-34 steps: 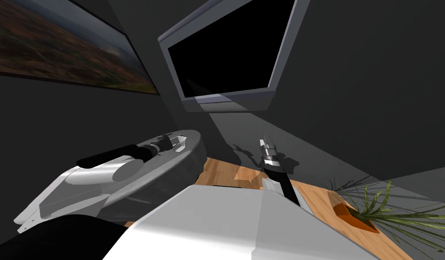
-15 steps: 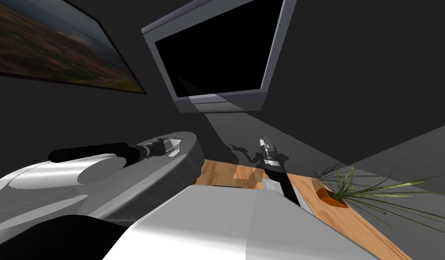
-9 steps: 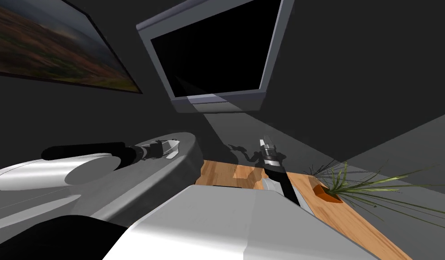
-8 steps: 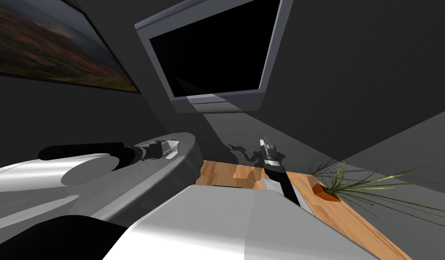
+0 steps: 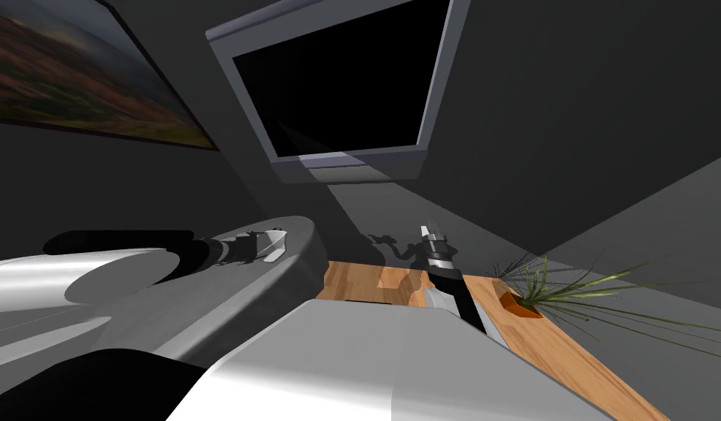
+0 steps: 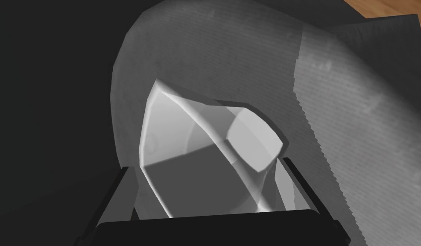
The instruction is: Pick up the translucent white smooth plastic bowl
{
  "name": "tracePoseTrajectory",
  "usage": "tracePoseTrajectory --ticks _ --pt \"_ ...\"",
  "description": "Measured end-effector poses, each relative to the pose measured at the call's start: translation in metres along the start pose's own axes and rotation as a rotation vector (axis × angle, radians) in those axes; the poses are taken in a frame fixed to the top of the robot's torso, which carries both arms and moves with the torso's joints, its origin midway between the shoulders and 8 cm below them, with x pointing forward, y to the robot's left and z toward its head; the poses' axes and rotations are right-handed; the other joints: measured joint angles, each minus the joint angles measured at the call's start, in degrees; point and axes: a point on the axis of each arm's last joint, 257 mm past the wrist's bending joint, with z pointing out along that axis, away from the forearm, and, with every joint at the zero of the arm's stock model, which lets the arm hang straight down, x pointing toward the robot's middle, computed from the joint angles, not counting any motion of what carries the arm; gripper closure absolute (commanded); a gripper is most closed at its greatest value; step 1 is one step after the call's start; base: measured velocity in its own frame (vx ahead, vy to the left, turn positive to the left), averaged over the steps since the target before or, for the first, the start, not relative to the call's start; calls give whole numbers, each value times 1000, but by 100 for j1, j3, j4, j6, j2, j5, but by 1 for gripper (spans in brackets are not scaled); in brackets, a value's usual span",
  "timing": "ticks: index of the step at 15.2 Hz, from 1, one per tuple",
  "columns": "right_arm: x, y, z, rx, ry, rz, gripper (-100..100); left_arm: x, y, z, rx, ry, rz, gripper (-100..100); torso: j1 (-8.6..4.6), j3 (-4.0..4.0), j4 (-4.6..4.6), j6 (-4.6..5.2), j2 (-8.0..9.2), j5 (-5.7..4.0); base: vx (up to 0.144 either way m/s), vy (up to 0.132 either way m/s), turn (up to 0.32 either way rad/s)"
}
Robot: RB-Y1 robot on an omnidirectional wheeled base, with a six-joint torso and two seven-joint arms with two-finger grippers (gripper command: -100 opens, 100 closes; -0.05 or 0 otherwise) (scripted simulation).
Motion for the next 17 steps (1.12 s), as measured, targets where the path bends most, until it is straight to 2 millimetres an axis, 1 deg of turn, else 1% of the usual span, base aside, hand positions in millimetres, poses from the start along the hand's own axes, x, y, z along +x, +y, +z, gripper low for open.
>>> tracePoseTrajectory --ticks 11,17 --pt "0 0 0 0 0 0 0 -17 34 -19 -158 -55 -14 -100 3 0 0 1 0 0 14 30 -49" --pt "0 0 0 0 0 0 0 -27 56 -30 -256 -91 -19 -100 2 0 0 0 0 1 15 29 -25"
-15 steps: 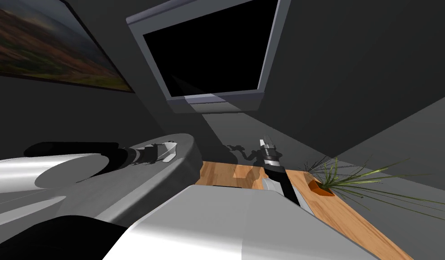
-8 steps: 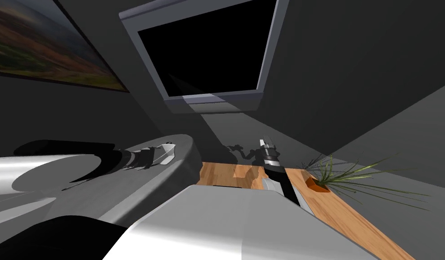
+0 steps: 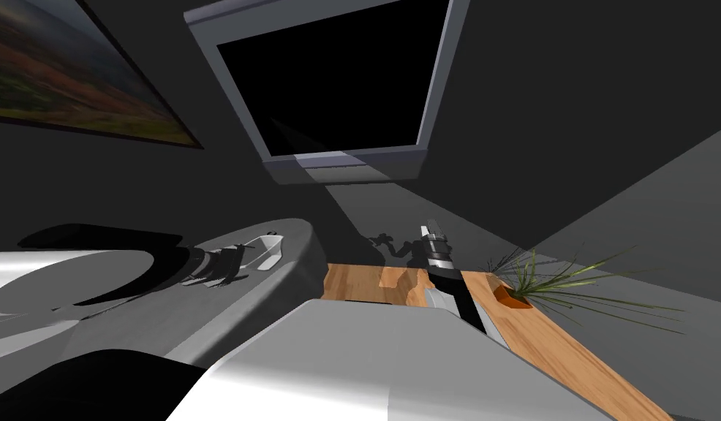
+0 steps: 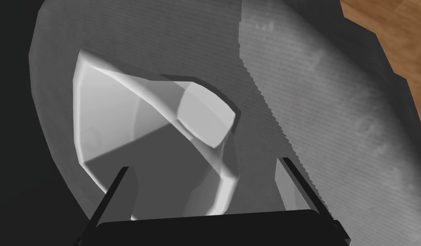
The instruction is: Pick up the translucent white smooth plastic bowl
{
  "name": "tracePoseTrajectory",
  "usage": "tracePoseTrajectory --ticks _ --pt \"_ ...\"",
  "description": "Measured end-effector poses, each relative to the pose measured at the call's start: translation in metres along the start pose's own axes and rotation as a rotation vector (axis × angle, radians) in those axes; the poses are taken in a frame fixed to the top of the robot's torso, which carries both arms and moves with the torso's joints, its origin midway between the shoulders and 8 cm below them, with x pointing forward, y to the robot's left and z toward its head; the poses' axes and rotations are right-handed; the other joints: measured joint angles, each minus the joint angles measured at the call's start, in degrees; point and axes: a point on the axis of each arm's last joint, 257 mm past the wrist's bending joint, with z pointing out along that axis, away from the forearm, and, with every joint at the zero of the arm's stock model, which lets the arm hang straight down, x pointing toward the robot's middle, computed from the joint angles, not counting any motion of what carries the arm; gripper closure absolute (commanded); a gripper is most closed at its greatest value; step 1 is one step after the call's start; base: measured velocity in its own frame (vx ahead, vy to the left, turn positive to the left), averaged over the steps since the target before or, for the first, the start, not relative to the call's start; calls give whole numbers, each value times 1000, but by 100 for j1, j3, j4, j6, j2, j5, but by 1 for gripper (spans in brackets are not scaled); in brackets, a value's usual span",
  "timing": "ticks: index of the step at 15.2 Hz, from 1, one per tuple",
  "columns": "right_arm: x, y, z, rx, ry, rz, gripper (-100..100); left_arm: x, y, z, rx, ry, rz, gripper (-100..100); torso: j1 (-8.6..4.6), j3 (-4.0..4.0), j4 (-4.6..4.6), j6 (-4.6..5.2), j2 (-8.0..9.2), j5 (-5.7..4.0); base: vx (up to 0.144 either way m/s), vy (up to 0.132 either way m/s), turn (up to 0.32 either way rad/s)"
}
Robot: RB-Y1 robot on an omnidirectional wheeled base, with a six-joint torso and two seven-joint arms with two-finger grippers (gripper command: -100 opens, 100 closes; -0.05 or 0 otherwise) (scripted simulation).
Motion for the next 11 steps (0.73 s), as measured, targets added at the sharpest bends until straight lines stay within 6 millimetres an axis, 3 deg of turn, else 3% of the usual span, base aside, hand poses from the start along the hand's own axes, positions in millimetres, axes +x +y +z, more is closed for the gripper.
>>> tracePoseTrajectory --ticks 3,9,10,11 --pt "0 0 0 0 0 0 0 -5 10 -1 -39 -14 -2 -100 -7 2 1 0 3 -1 3 9 -16" --pt "0 0 0 0 0 0 0 -11 8 20 -38 -21 -11 -100 -21 6 2 0 11 -4 -11 -15 -27" --pt "0 0 0 0 0 0 0 -11 7 20 -37 -20 -11 100 -19 6 3 0 10 -5 0 0 0" --pt "0 0 0 0 0 0 0 -11 7 20 -36 -20 -10 100 -18 6 2 -1 9 -4 0 0 0"
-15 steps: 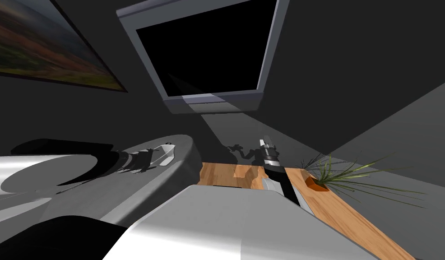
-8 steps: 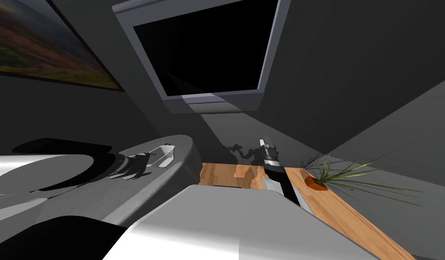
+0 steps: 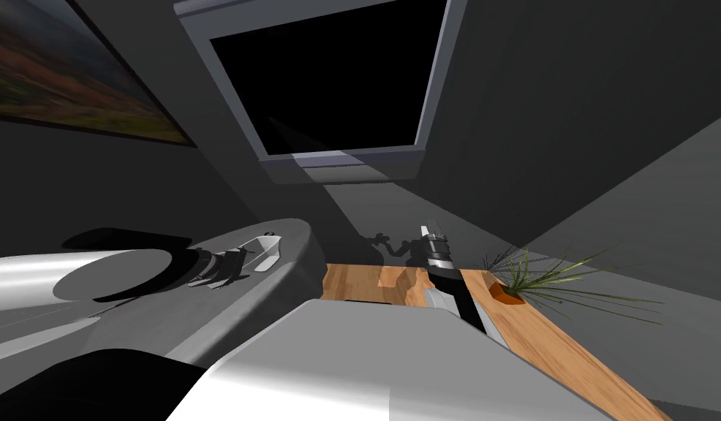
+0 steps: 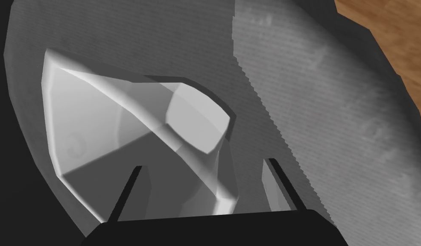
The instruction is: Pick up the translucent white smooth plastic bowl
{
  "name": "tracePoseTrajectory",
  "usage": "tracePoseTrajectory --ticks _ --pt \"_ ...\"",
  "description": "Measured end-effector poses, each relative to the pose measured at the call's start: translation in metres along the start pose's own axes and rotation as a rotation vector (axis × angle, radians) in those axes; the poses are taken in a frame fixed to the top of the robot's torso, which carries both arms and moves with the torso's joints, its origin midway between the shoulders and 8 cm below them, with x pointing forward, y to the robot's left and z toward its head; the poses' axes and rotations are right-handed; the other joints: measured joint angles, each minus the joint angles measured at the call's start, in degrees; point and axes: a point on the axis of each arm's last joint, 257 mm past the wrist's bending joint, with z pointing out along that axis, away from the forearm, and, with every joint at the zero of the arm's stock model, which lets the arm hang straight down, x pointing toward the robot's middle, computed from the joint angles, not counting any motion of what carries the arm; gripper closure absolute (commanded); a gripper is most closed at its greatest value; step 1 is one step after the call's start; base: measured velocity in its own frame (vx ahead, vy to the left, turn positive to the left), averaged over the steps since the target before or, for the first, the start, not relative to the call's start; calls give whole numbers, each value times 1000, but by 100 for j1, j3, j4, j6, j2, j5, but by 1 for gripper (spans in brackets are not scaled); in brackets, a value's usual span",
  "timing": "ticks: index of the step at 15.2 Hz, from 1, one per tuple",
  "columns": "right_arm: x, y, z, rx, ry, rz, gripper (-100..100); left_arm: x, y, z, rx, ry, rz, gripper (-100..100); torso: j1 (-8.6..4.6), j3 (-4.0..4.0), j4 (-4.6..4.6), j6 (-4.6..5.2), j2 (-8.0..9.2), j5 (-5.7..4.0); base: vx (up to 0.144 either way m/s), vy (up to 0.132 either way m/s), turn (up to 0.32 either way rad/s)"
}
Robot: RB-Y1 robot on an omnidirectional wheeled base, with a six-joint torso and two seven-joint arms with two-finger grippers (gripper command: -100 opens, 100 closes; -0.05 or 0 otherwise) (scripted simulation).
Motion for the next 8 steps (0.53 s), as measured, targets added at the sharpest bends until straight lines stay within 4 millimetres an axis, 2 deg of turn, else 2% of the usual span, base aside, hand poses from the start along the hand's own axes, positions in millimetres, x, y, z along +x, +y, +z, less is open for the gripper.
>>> tracePoseTrajectory --ticks 4,8 --pt "0 0 0 0 0 0 0 0 1 0 -2 0 -1 100 1 -1 1 3 -3 -3 2 2 8" --pt "0 0 0 0 0 0 0 5 1 -15 0 6 7 100 -1 1 4 1 -3 -11 15 18 33"
